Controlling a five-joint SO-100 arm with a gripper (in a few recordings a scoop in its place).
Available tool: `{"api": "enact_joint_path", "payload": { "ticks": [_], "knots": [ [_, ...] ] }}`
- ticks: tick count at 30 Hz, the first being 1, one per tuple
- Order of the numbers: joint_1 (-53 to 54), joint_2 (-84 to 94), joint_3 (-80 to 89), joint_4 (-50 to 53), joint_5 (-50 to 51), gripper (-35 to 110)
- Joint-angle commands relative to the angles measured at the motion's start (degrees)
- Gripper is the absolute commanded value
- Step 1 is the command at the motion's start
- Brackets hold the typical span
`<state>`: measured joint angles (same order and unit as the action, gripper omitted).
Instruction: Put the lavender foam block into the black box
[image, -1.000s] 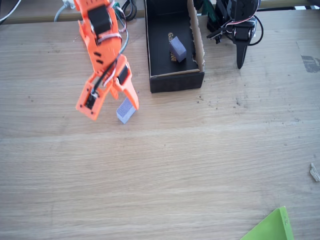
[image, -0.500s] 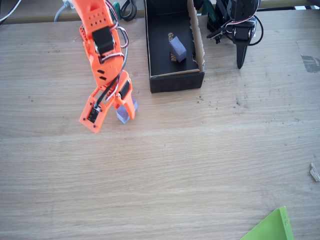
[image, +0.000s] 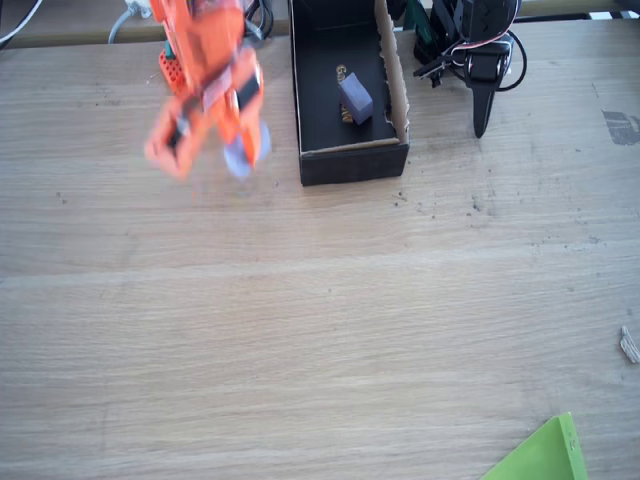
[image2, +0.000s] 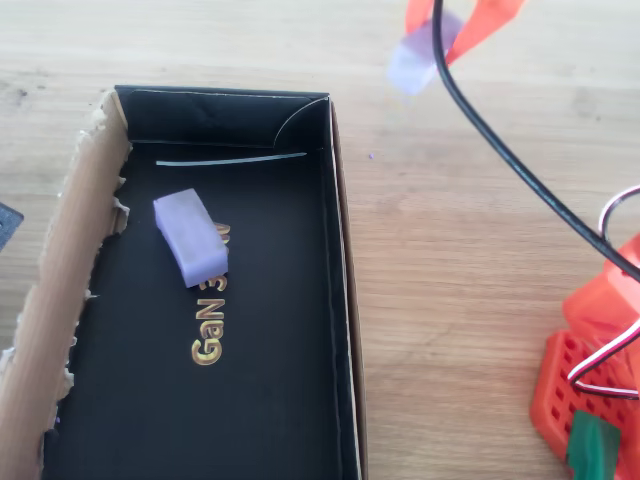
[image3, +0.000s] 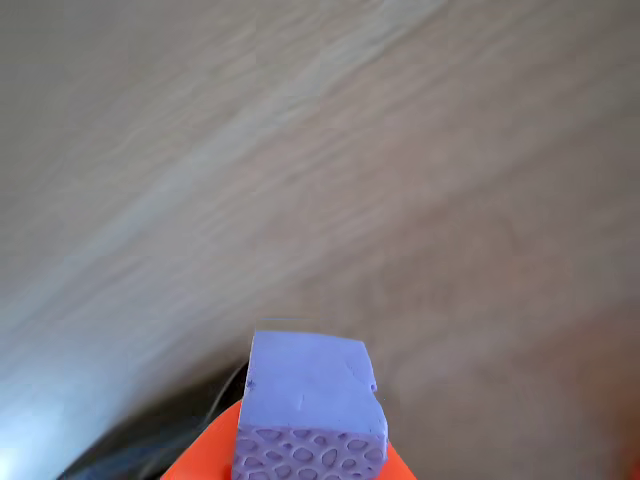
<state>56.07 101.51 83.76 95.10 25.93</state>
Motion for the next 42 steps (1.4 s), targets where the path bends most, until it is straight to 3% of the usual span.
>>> {"api": "enact_joint_path", "payload": {
  "ticks": [1, 10, 18, 23, 28, 37, 38, 39, 42],
  "knots": [
    [-0.44, 12.57, -1.58, 6.15, -0.18, 0],
    [-6.86, 15.21, 7.38, 2.99, 6.77, 0],
    [-21.62, 13.54, 11.34, -2.99, 17.67, 0],
    [-30.15, 8.44, 9.05, -6.06, 19.86, 0],
    [-37.53, -2.90, 0.18, -2.46, 23.38, 0],
    [-40.61, -9.32, -5.62, -3.69, 25.05, 0],
    [-40.52, -9.05, -5.19, -4.13, 24.52, 5],
    [-40.69, -8.79, -4.83, -4.75, 22.50, 20],
    [-40.52, -8.17, -4.48, -5.01, 20.39, 39]
  ]
}}
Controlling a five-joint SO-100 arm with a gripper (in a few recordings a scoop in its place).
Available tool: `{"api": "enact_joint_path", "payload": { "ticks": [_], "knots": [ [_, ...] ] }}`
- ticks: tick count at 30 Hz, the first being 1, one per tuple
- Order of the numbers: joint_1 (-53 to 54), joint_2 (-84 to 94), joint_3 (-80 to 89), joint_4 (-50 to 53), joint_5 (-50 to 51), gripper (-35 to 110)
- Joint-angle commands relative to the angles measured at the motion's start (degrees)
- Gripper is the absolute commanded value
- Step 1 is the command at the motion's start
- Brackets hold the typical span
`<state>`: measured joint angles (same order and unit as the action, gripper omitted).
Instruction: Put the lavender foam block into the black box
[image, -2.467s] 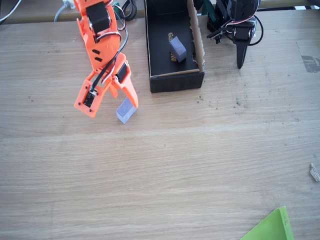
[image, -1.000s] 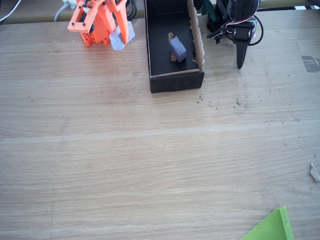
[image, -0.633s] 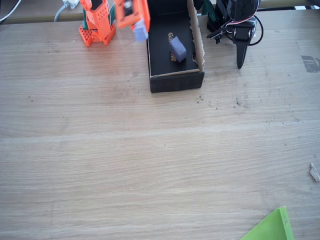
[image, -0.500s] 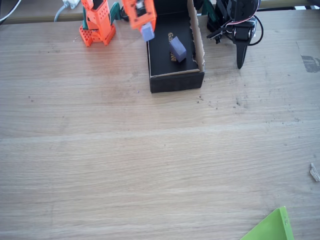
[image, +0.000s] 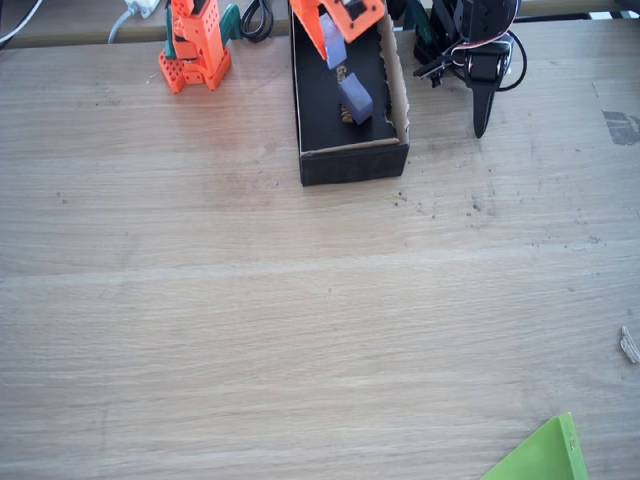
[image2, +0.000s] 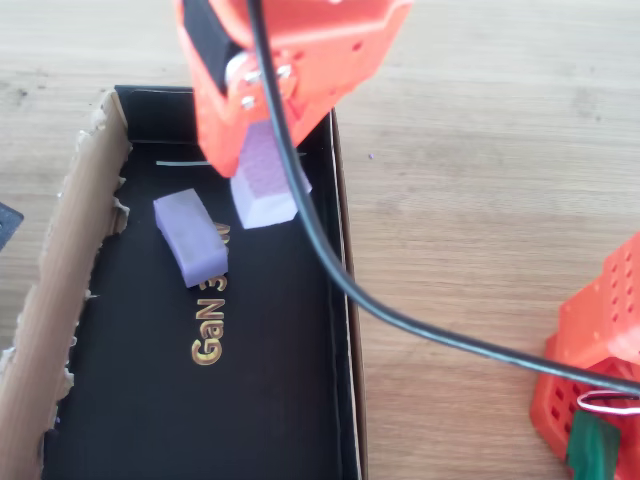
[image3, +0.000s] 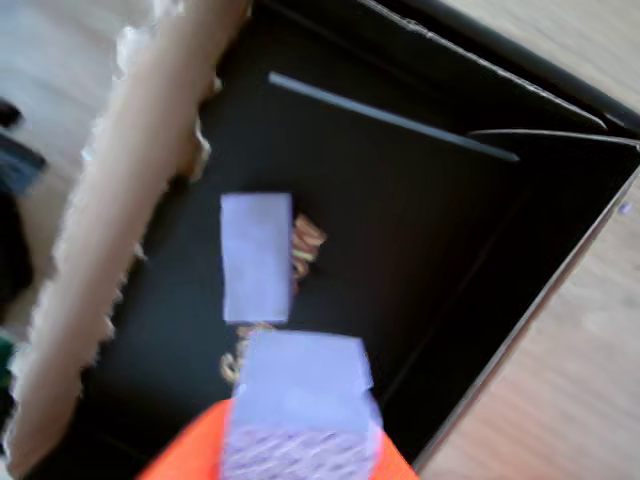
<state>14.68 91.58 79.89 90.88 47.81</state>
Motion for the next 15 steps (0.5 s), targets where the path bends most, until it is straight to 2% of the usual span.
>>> {"api": "enact_joint_path", "payload": {
  "ticks": [1, 5, 8, 12, 15],
  "knots": [
    [0.97, 2.11, -0.53, -0.88, -2.20, 41],
    [1.14, 4.22, 0.53, -1.85, -4.13, 48],
    [1.67, 5.62, 1.85, -1.76, -2.64, 44],
    [5.89, 12.39, 5.89, 0.70, 1.41, 24],
    [17.93, 21.97, 12.66, 4.31, 4.66, 1]
  ]
}}
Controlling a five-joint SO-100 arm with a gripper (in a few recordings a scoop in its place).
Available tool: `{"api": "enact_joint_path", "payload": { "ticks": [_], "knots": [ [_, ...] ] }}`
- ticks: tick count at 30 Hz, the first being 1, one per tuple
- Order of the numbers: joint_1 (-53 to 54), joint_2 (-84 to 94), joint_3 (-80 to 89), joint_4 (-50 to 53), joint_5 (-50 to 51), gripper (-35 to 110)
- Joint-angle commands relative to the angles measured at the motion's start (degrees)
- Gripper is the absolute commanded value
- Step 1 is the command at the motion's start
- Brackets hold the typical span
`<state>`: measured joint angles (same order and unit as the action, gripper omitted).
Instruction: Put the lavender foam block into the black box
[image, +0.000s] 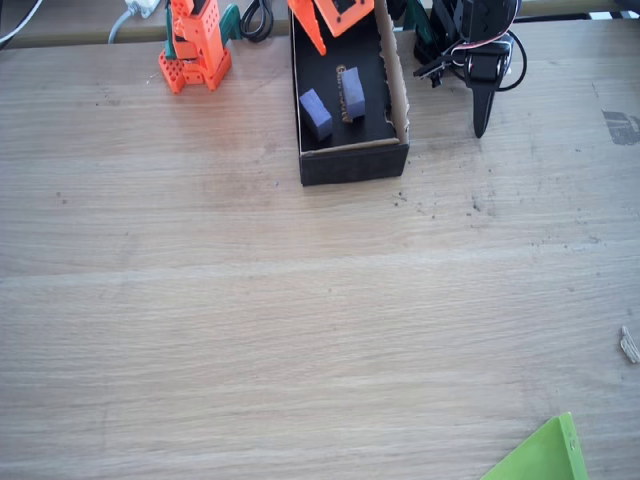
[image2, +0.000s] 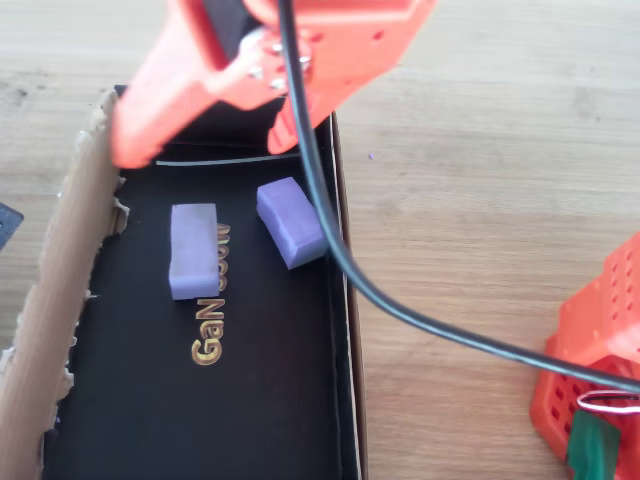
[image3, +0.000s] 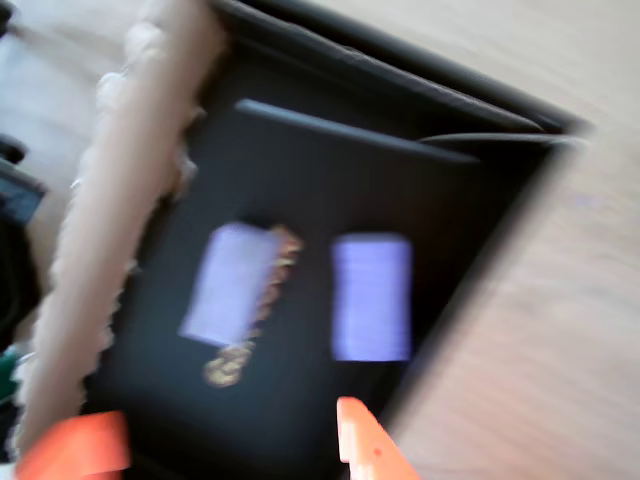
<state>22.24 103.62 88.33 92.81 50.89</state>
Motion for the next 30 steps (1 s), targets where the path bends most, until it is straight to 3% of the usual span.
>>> {"api": "enact_joint_path", "payload": {
  "ticks": [1, 5, 9, 11, 14, 17, 22, 30],
  "knots": [
    [15.03, 13.62, 6.68, 2.81, 0.79, 0],
    [37.35, 28.39, 16.96, 4.04, -2.37, 0],
    [61.26, 42.19, 27.77, -6.86, -14.77, 0],
    [67.85, 46.58, 33.31, -13.10, -19.42, 0],
    [69.79, 55.63, 44.65, -21.36, -23.03, 0],
    [65.21, 66.97, 56.87, -25.66, -24.79, 0],
    [59.77, 62.23, 65.39, -34.63, -23.73, 0],
    [59.41, 68.38, 75.06, -30.41, -29.36, 0]
  ]
}}
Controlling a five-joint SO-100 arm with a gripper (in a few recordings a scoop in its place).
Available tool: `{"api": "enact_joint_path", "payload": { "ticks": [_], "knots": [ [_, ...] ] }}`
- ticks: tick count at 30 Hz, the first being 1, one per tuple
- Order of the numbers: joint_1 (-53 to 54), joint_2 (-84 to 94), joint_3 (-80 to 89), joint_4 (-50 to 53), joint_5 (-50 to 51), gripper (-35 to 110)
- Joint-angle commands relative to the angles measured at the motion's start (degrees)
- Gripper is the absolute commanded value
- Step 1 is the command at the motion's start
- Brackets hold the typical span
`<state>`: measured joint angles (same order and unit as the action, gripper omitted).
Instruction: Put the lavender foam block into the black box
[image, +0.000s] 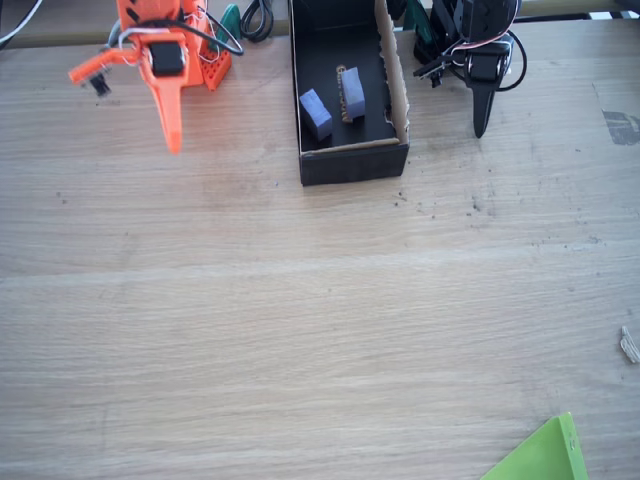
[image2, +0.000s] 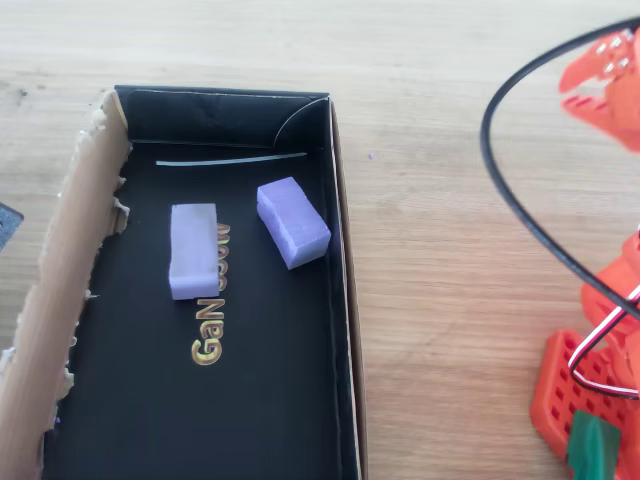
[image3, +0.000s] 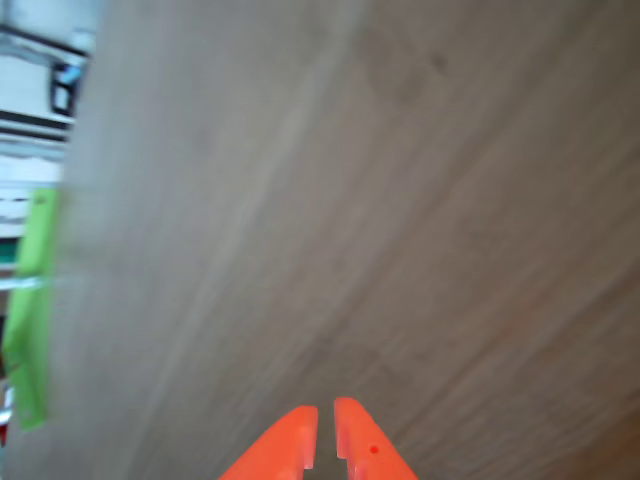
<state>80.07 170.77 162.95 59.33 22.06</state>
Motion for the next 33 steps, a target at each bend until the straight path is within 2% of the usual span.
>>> {"api": "enact_joint_path", "payload": {
  "ticks": [1, 3, 6, 9, 12, 14, 20, 28, 33],
  "knots": [
    [2.81, 1.85, 0.44, 5.62, -0.88, 0],
    [3.96, 2.55, 0.44, 7.21, -3.16, 0],
    [5.19, 3.34, 0.44, 9.58, 1.23, 0],
    [5.89, 2.72, 0.53, 10.46, -0.62, 0],
    [5.89, 2.99, 0.53, 14.94, 4.48, 0],
    [4.75, 3.34, 0.53, 15.03, -2.64, 0],
    [4.39, 2.72, 0.53, 15.12, -1.85, 0],
    [6.15, -1.05, 0.53, 13.18, -9.05, 0],
    [6.86, -0.53, 0.53, 13.45, -9.23, 0]
  ]
}}
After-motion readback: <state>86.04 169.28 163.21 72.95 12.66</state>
